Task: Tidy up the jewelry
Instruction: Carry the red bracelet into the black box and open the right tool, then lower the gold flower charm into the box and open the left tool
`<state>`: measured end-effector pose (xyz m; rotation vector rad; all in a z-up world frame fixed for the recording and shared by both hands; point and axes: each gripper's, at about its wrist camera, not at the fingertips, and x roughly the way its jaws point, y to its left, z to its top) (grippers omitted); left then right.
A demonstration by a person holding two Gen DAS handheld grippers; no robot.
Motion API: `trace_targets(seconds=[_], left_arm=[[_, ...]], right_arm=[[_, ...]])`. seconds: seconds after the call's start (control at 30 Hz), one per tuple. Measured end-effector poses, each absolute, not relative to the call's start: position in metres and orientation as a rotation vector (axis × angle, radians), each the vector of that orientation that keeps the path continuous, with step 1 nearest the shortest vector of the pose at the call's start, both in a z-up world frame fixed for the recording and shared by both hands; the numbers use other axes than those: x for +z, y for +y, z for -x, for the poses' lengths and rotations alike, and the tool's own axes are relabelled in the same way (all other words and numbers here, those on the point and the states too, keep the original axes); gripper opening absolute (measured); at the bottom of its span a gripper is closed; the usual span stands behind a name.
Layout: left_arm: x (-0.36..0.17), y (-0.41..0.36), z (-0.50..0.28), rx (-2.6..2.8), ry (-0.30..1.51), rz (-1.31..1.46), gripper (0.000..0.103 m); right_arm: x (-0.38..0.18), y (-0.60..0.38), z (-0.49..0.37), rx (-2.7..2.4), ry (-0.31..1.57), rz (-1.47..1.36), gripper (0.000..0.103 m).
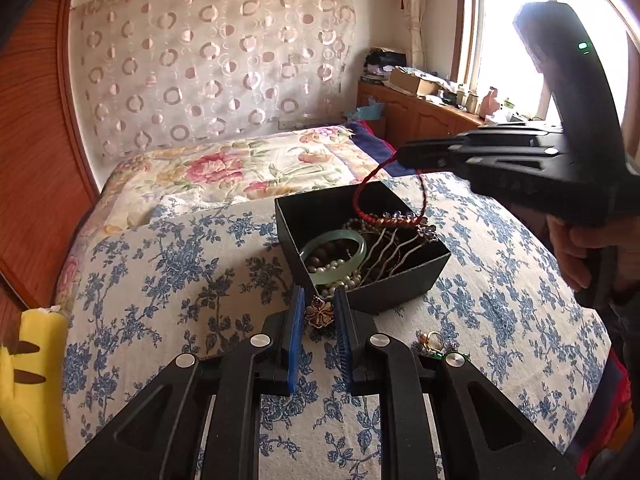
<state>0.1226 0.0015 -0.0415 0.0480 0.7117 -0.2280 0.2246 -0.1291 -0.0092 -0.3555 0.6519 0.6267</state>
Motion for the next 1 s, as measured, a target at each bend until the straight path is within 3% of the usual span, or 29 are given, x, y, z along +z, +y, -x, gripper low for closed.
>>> trace_targets(seconds=[1.0], left_arm=[[-0.04,-0.031,-0.179,-0.24,0.716,-0.098,0.016]], right_arm=[[-0.019,-0.177,-0.214,0.556,0.662,0.332,0.013]])
